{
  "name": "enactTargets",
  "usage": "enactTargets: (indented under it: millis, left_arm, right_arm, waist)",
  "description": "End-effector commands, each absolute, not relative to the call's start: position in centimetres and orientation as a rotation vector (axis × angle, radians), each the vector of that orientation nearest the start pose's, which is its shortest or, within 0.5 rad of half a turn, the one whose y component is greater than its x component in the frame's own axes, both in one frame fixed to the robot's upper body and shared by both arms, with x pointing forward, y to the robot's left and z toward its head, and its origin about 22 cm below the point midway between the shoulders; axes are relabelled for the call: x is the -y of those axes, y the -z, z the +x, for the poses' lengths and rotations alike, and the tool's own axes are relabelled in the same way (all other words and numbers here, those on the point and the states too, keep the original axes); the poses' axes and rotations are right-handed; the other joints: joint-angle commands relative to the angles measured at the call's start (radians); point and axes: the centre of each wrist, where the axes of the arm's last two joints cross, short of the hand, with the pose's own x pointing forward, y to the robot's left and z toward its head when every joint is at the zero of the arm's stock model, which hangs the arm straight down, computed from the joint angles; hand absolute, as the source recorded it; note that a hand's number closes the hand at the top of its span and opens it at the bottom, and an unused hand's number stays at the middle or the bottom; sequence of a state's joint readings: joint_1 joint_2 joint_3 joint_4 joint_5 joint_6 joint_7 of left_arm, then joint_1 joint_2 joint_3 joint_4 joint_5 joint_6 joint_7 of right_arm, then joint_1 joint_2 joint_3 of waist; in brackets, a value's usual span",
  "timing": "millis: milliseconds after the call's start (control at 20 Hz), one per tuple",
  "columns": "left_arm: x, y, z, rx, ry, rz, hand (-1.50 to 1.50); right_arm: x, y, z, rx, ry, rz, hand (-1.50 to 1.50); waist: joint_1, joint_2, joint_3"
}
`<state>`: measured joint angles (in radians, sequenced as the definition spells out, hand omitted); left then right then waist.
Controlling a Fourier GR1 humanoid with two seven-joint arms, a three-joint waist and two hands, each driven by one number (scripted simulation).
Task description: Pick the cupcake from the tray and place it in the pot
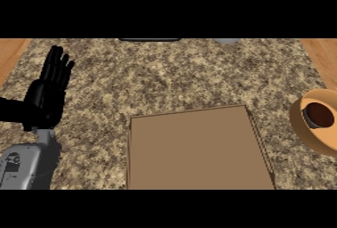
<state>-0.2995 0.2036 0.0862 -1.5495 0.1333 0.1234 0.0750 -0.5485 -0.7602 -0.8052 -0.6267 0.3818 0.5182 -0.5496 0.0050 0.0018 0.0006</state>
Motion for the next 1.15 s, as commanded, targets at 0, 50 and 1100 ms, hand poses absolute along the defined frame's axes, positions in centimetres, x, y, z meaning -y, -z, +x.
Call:
enactTargets:
  millis: [0,50,1100]
  left_arm:
    - [-25.8,-8.8,30.8,1.783,-0.042,0.110,0.00]
    - [-26.6,-7.1,30.3,1.757,-0.046,0.082,0.00]
    - [-26.2,-8.9,30.8,1.793,-0.053,0.089,0.00]
  right_arm:
    - [57.6,-13.3,26.5,1.803,-0.060,-0.505,-1.50]
    - [57.9,-12.8,25.5,1.822,-0.049,-0.504,-1.50]
    - [63.6,-14.8,17.0,1.842,0.086,-0.548,-1.50]
  waist:
    - [0.012,0.006,0.002]
    - [0.003,0.003,0.001]
    - [0.018,0.018,0.013]
